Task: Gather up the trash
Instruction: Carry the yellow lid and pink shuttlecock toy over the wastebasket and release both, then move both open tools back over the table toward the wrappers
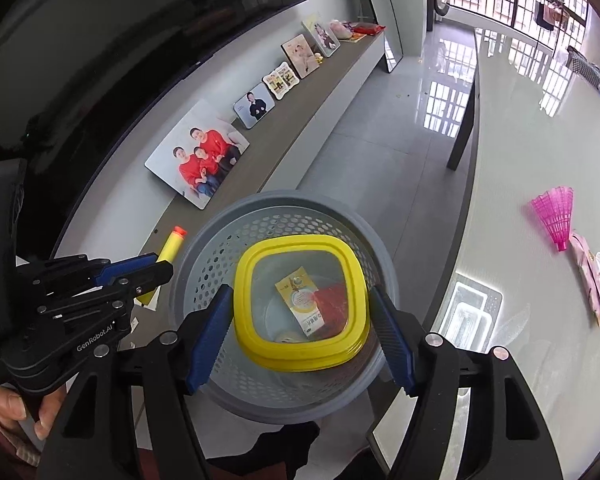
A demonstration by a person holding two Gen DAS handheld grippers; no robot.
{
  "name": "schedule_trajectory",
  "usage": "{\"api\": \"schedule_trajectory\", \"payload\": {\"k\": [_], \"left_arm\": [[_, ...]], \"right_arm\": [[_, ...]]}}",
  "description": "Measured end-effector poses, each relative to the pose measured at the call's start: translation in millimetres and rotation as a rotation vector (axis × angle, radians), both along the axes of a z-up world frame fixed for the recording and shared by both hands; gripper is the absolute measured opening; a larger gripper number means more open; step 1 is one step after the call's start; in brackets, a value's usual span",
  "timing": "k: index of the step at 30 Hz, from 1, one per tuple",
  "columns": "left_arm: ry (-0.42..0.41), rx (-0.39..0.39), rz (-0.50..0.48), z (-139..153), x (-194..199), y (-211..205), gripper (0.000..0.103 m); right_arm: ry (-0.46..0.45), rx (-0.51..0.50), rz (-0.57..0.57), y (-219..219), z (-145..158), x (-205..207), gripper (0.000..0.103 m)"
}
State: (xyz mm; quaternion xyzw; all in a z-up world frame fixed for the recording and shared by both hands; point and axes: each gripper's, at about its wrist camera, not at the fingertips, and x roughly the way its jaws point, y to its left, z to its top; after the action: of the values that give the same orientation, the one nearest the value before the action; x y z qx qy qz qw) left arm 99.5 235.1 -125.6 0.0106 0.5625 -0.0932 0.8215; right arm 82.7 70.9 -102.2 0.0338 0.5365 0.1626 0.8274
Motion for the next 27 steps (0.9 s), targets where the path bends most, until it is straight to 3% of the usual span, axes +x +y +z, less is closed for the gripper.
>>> {"api": "schedule_trajectory", "payload": {"k": [3, 5, 6, 27], "left_arm": [[-0.001, 0.002, -0.01, 0.4, -0.8, 0.1, 0.025], [-0.01, 0.004, -0.01, 2.0, -2.0, 2.0, 0.047], [-0.018, 0.005, -0.008, 3.6, -2.8, 3.3, 0.05], [-0.065, 0.024, 0.013, 20.7, -13.1, 16.8, 0.059]], "right_arm": [[-0.002, 0.004, -0.016, -0.4, 0.1, -1.5, 0.073], [-0.008, 0.008, -0.03, -2.3, 1.2, -3.8, 0.074], [-0.009, 0.007, -0.034, -4.2, 2.6, -4.4, 0.074], [-0.039, 0.001, -0.08, -8.4, 15.8, -20.2, 0.074]]}}
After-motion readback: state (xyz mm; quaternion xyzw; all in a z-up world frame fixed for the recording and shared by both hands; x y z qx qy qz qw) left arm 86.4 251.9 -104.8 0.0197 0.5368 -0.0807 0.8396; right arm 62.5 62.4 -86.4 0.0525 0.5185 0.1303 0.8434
